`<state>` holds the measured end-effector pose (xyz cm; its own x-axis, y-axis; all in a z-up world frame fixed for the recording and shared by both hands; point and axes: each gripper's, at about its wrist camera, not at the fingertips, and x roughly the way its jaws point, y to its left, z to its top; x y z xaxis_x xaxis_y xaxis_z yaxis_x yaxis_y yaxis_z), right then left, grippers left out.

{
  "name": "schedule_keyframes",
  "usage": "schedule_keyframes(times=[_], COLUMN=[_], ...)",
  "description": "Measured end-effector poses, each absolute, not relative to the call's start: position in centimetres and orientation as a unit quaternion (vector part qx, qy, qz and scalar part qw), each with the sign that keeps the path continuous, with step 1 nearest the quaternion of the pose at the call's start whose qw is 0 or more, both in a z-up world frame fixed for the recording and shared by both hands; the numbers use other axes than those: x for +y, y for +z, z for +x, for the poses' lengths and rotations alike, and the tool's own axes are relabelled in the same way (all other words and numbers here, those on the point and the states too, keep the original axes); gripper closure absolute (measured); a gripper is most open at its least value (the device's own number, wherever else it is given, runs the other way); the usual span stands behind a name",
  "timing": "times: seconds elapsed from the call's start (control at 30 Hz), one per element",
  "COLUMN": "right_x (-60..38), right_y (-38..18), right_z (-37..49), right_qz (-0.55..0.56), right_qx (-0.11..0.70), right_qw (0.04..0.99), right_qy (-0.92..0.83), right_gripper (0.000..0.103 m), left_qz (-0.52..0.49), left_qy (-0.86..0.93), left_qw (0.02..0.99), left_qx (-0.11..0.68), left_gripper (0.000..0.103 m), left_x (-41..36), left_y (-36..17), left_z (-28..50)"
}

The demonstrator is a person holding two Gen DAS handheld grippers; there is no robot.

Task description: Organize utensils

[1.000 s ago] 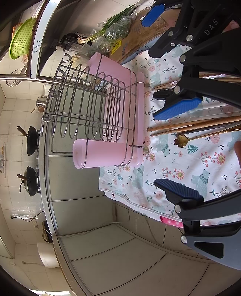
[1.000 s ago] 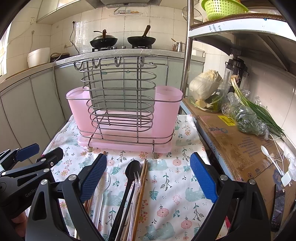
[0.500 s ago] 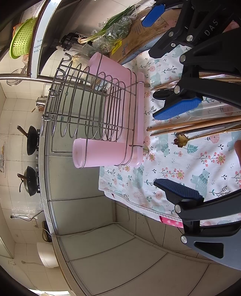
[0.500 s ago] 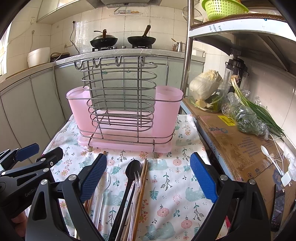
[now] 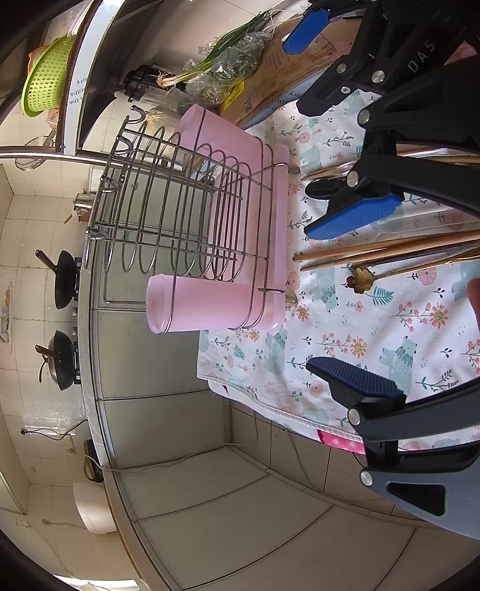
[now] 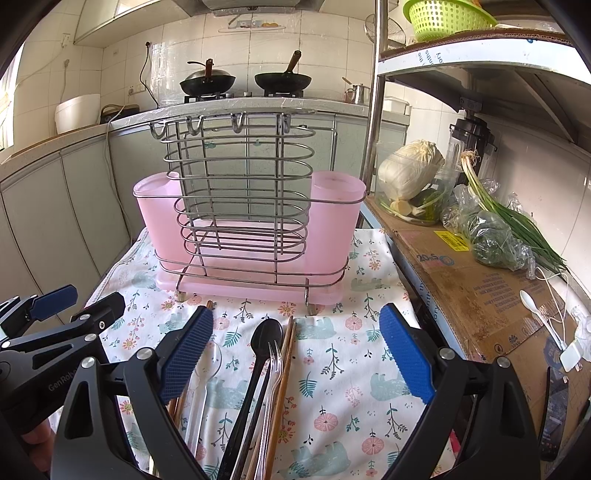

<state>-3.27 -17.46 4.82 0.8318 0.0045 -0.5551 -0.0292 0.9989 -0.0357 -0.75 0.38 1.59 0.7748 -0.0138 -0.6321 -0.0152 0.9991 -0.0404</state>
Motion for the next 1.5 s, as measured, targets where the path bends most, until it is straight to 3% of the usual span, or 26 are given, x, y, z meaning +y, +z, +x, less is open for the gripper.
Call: schedule_keyframes(times=[1.03, 1.5], right_x=[-17.4, -19.8], right_y=[5.3, 4.0], right_z=[-3.5, -2.0], right_qz=[-0.025, 0.005], right_qx=[0.286, 0.324], right_qw=[0.958, 0.946], right_qy=[0.014, 0.030], right_gripper=[0.011, 0.011], left_qz=[-0.026, -0.063], left_qy=[0.001, -0.018], left_qw=[0.943, 0.927], left_qx=[0.333, 0.370], left_gripper=[0.037, 0.038], left_x=[0.6, 3.7], left_y=[1.9, -0.1], left_z=[-1.0, 0.9])
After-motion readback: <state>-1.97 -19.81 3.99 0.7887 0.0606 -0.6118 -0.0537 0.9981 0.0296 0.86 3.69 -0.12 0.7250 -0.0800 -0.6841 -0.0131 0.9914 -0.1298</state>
